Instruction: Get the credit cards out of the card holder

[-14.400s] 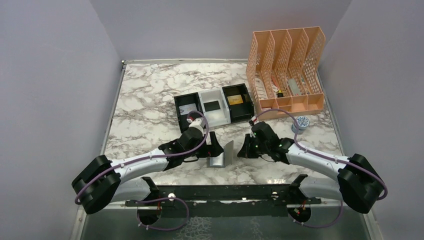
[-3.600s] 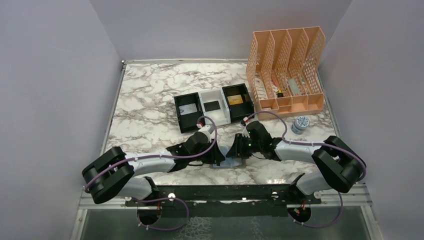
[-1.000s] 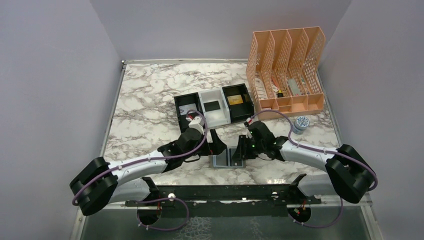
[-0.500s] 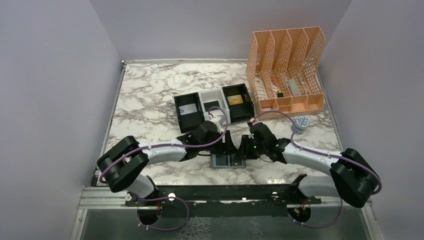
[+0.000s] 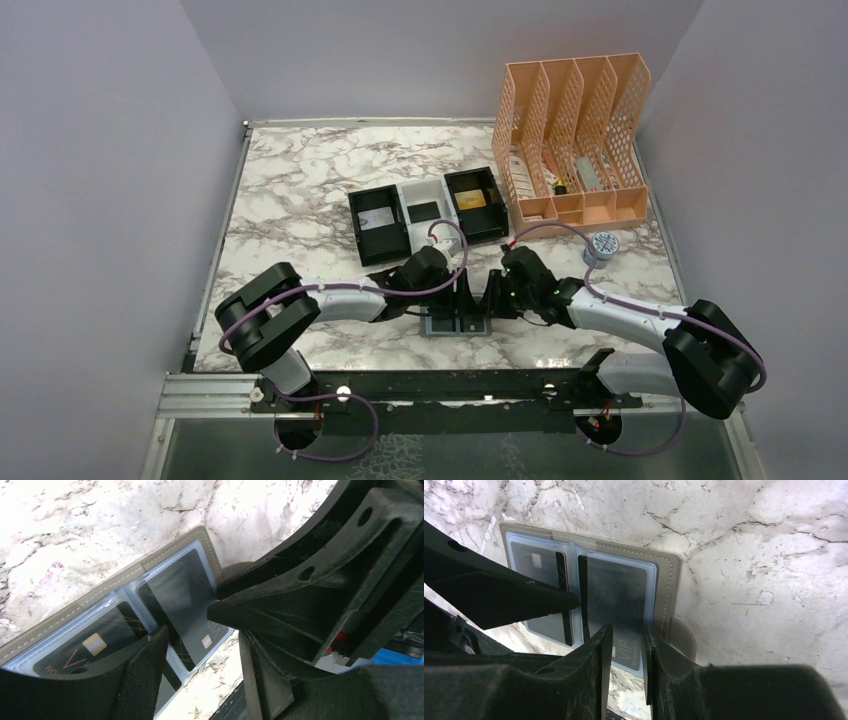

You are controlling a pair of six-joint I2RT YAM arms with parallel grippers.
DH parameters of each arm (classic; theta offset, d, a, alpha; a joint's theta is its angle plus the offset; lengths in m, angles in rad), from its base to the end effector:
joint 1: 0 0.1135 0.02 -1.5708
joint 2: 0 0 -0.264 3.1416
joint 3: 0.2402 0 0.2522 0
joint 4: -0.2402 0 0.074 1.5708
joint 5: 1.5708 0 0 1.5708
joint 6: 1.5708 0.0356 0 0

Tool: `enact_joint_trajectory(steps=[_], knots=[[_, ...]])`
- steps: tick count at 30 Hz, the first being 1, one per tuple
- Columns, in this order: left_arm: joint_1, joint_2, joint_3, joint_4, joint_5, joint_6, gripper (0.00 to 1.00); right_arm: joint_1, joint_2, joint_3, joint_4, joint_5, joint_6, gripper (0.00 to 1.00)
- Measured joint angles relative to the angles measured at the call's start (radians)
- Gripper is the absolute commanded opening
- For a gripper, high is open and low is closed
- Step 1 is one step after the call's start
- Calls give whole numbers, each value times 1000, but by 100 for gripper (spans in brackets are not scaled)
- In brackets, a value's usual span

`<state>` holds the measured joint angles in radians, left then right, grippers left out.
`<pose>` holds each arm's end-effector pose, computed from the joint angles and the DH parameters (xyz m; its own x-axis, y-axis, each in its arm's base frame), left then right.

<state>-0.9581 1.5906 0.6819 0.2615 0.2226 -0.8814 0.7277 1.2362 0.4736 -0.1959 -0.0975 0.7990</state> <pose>0.1718 -0.2580 0.1556 -0.9144 -0.0078 -0.4047 0.3044 0.6457 -0.7003 0.1581 0.1454 0.1475 -0.9305 0.1263 -0.3438 -0.0529 0.8824 0.4675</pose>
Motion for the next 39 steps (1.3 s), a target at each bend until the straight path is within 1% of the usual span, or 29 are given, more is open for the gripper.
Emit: enact_joint_trajectory(steps=[8, 18, 20, 24, 31, 39], knots=[[-9, 0, -8, -25, -57, -11, 58, 0, 3, -9, 16, -1, 21, 27], [-24, 3, 4, -60, -103, -26, 57, -2, 7, -19, 43, -2, 45, 26], [-26, 5, 4, -59, -104, -27, 53, -2, 7, -24, 50, -2, 51, 23], [-26, 24, -2, -26, -103, -47, 49, -3, 8, -44, 82, -2, 65, 20], [-24, 25, -52, 69, -102, -98, 43, -3, 0, -76, 139, -4, 88, 20], [-23, 20, -74, 100, -113, -123, 44, -3, 0, -77, 141, -2, 98, 20]])
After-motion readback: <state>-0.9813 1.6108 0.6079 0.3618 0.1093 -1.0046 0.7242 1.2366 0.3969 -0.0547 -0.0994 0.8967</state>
